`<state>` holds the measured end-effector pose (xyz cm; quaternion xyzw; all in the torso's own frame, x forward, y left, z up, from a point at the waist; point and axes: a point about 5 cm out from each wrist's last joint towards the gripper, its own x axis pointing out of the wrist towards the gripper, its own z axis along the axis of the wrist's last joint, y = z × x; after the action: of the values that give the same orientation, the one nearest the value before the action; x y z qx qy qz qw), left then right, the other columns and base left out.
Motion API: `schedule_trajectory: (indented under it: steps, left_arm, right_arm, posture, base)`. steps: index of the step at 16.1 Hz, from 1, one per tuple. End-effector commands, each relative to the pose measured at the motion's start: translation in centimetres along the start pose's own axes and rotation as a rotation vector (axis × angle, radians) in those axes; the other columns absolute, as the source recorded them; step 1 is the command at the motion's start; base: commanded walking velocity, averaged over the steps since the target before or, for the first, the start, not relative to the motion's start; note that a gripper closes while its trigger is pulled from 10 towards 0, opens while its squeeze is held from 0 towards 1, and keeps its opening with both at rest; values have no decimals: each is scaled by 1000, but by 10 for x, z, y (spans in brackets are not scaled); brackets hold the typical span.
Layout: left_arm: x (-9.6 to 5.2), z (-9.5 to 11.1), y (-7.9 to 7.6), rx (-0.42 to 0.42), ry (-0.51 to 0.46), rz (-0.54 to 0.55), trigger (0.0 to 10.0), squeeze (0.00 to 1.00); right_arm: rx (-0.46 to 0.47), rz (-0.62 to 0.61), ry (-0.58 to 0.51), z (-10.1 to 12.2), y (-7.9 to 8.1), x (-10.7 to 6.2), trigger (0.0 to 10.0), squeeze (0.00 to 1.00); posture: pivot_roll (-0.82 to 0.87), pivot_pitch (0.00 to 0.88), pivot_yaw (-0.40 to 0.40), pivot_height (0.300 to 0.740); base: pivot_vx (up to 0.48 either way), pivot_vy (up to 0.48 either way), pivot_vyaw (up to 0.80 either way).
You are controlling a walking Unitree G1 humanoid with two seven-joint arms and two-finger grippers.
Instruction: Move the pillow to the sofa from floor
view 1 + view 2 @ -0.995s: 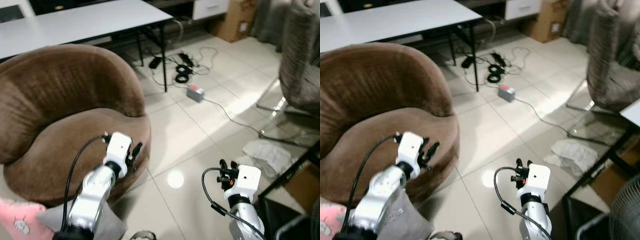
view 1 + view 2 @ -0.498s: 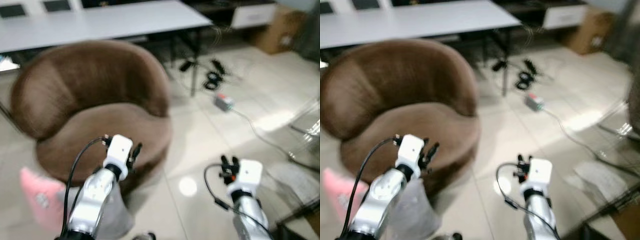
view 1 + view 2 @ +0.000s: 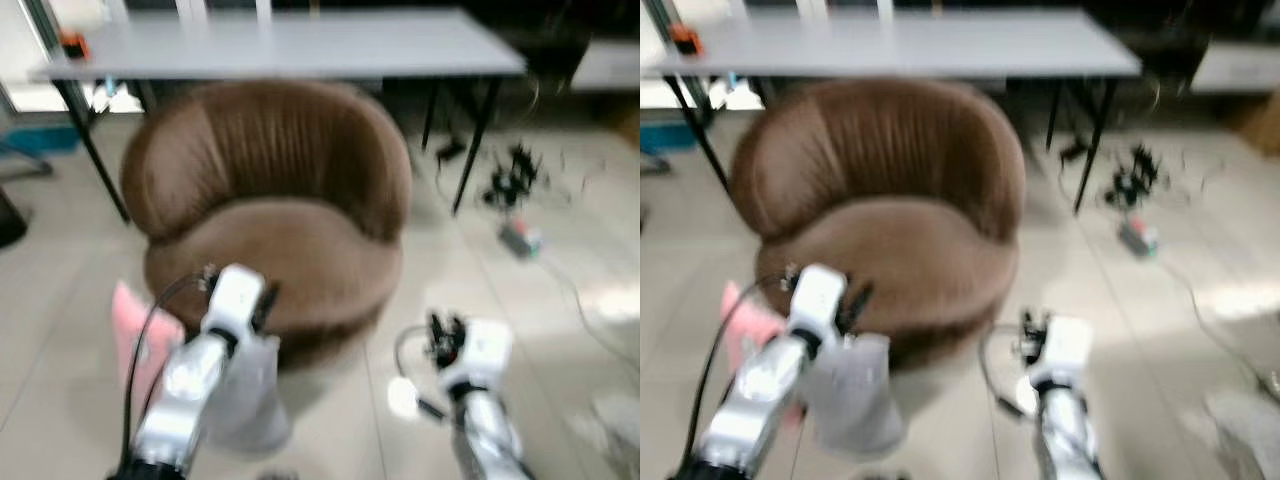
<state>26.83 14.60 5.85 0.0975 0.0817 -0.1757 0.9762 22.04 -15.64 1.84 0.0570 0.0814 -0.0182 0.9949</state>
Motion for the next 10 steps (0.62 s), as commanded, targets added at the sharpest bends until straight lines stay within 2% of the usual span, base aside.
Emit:
schedule_trajectory:
  steps: [1, 7, 10]
  left_arm:
    - [1, 1, -4, -1, -9, -8, 10000, 0]
    - [1, 4, -7, 1, -32, -18, 10000, 0]
    - [0, 4, -6, 4, -30, -14, 10000, 0]
  right_arm:
    - [-8, -12, -5, 2, -6, 1, 10000, 0]
    - [-21, 11, -4, 4, -3, 3, 10000, 0]
    - [-23, 19, -5, 4, -3, 4, 10000, 0]
  posture:
    - [89, 0, 3, 740]
    - [93, 0, -7, 740]
    - [98, 0, -12, 740]
  base:
    - [0, 0, 800]
    - [0, 0, 800]
    - [278, 0, 800]
